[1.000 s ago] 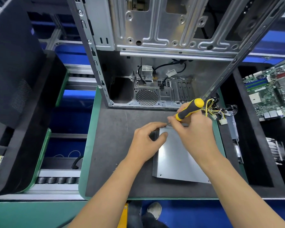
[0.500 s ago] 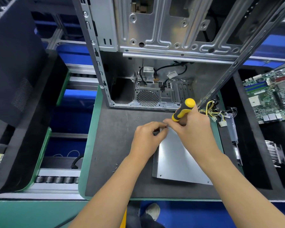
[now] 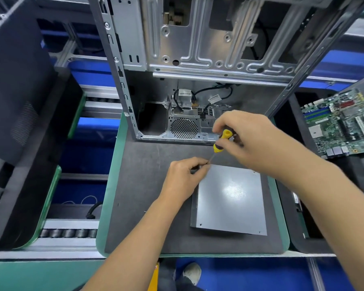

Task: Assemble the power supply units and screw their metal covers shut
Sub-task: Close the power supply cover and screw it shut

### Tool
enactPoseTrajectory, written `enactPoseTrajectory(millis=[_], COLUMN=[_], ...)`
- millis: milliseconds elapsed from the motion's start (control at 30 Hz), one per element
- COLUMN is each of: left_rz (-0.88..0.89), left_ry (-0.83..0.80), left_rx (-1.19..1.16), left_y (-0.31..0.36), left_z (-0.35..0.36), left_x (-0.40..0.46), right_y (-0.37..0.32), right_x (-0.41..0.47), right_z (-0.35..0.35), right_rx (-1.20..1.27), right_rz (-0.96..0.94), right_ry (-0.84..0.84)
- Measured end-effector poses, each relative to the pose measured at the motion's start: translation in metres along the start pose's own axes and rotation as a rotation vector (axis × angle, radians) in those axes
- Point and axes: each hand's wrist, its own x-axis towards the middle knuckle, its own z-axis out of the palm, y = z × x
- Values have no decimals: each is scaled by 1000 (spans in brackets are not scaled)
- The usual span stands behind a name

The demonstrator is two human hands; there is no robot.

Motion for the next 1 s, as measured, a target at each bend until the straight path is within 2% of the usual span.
enactPoseTrajectory(millis=[67,167,300,367,467,533,600,700,767,900,1000], left_rz=[-87,-215,-280,-288,-292,-296,-301,-306,-306,-309,-308], left_ry=[-30,-144,-114,-113,-99,-90,-93,-96,-100,-84,-93], left_rx=[-55,-91,-208,-259,-284,-281,-278,-283,-280,-300,-297], left_y=[-2,-7,-5,-2,0,1,2,2,4,4,2], left_z=[-2,-4,0,2,4,5,5,5,4,5,6], left_x=[-4,-15,-23,-25,-26,-27,-27,-28,-28,-28,-28], right_y=[-12,-28,-29,-27,-28,-35,-39,-41,-43,-37,-34], right_x=[5,6,11,12,10,10,11,18,15,9,15], right_z=[-7,0,-8,-13,-11,-12,-10,-6,-10,-17,-8], right_rx=[-179,-453,-195,-266,-542,-466,-338,-468,-618,-417,-535], right_rz=[-10,-19,125,135,176,183,105,123,155,116,168], right_ry=[-75,-67,-188,-226,-215,-280,-340,-308,-419,-415,-424])
